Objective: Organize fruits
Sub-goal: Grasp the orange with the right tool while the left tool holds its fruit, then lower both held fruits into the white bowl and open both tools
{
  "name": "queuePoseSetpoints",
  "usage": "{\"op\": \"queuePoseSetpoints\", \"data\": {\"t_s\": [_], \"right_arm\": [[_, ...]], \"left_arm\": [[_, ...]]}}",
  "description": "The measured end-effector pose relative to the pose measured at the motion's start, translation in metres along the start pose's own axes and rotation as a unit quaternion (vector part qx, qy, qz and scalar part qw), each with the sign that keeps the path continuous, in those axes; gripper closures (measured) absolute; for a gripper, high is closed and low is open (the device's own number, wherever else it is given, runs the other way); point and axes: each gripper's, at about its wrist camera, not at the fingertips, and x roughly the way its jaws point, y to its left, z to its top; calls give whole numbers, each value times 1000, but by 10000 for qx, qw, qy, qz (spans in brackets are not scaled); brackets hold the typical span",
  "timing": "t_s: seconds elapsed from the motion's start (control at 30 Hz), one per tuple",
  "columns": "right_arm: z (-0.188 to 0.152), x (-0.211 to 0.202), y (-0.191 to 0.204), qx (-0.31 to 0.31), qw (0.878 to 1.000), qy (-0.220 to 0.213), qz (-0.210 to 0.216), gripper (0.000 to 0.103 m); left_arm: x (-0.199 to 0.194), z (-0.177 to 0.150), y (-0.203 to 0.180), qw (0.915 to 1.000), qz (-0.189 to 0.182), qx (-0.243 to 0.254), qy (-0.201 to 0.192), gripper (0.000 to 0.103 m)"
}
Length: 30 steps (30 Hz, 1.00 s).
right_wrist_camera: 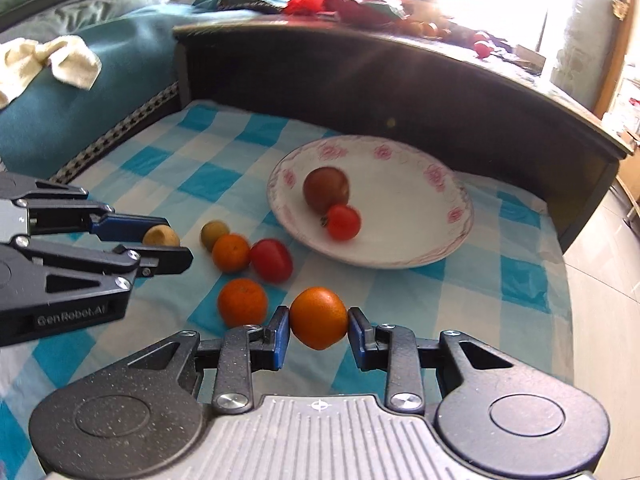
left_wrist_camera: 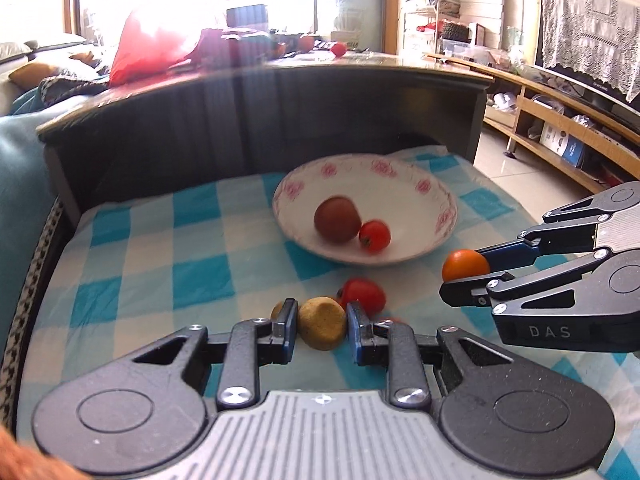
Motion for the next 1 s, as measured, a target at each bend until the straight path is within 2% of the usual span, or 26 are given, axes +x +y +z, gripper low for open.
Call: {"op": "queuePoseSetpoints", "data": {"t_s": [0.2,0.43,0.67,0.77,0.9,0.97,1.0], "right_arm": [[23,8,-26,280,9988,-287,-265,78],[32,30,-45,376,9980,-311,-414,78],[36,48,-50,377,9985,-173,-362,78],[37,51,-52,470,9982,-170,-341,77],[38,52,-56,588,9977,-180,-303,77],[38,50,-56,613,9973,-246,-321,68],[39,49,-57,604,9973,-268,-310,68]], "left_arm": [[30,26,-4,9997,99,148,-157,68],[58,41,-7,9994,106,276,-201,68],[78,42,-8,9997,48,235,-24,67],[80,45,-8,9998,7,200,-66,67],[82,49,-7,9999,20,150,-65,61],[81,50,-6,9999,31,117,-60,60],[80,50,-5,9999,41,109,-68,59]]}}
